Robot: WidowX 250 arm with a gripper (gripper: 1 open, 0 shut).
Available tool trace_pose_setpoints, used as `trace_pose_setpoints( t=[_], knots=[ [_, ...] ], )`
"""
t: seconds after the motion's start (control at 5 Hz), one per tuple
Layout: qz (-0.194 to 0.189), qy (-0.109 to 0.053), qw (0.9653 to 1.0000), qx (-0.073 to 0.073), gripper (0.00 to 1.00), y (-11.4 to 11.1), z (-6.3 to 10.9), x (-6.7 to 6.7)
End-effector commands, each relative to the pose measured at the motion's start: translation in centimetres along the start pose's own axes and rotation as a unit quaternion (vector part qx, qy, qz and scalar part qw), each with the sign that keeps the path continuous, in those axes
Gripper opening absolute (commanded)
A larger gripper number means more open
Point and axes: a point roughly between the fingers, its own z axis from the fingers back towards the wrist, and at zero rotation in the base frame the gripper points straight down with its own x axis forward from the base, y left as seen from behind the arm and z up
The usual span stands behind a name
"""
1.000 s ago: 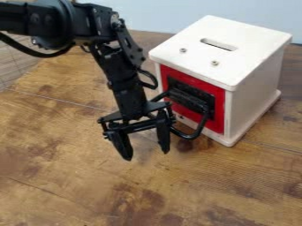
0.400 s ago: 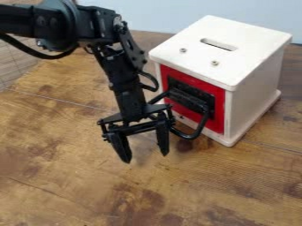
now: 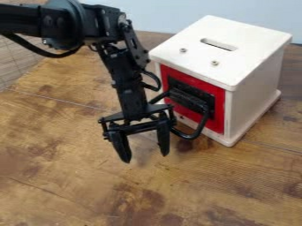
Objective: Close the drawer
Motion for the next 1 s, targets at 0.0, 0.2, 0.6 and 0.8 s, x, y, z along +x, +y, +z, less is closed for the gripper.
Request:
trace_pose_setpoints(
  t=[0.0,0.2,0.6,0.8],
  knots=[
    [-0.023,-0.046,0.9977,-0.044,1.00,-7.3,1.5,-1.4],
    [-0.012,-0.046,0.9978,-0.047,1.00,-7.8,1.8,-1.5],
    [0.005,-0.044,0.9977,-0.051,1.00,-9.4,1.3,-1.9],
    [-0.017,-0.037,0.9981,-0.046,1.00,-9.9,1.7,-2.8]
  ],
)
